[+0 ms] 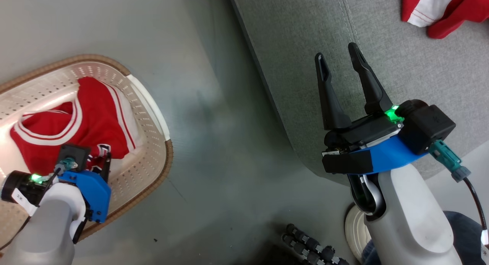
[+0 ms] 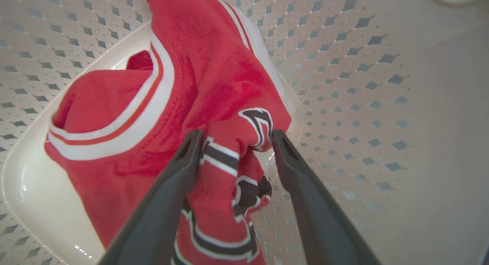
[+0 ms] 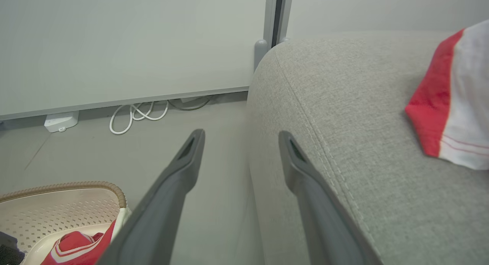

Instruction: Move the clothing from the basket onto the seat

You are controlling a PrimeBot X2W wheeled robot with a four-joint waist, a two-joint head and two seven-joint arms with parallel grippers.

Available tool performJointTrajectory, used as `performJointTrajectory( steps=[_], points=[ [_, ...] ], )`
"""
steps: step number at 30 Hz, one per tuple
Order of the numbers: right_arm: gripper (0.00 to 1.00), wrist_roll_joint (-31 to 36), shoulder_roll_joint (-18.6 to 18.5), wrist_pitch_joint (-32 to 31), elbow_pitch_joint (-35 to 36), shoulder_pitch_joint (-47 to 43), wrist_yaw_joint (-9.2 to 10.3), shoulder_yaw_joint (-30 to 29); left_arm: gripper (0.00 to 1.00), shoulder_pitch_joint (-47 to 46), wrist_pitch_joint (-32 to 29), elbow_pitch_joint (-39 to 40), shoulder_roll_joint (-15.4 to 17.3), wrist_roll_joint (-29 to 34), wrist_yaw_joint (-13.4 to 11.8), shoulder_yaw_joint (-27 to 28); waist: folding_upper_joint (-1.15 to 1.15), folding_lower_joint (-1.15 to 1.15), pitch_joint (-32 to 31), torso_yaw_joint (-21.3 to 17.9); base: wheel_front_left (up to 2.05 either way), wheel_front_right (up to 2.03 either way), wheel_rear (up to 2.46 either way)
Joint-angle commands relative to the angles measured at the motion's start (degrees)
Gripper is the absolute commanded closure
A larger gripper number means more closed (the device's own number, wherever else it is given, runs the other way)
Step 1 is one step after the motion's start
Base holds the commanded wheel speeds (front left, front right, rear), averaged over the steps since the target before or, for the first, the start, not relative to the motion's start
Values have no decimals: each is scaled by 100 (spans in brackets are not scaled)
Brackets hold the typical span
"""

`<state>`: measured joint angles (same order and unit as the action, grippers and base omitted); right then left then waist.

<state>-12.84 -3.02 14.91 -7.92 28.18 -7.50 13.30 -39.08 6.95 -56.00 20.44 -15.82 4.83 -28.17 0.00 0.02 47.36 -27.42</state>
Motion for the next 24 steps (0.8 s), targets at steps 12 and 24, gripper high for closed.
performJointTrajectory(
  steps=[12, 24],
  points=[
    [0, -139, 22, 32, 196, -37, 2, -27, 52, -363, -543, -608, 163, 263, -833, -153, 0, -2, 193, -106, 0, 0, 0],
    [0, -172, 22, 32, 162, 36, 2, 16, 100, -436, -583, -719, 53, 74, -748, -157, 0, -2, 128, -119, 0, 0, 0]
  ],
)
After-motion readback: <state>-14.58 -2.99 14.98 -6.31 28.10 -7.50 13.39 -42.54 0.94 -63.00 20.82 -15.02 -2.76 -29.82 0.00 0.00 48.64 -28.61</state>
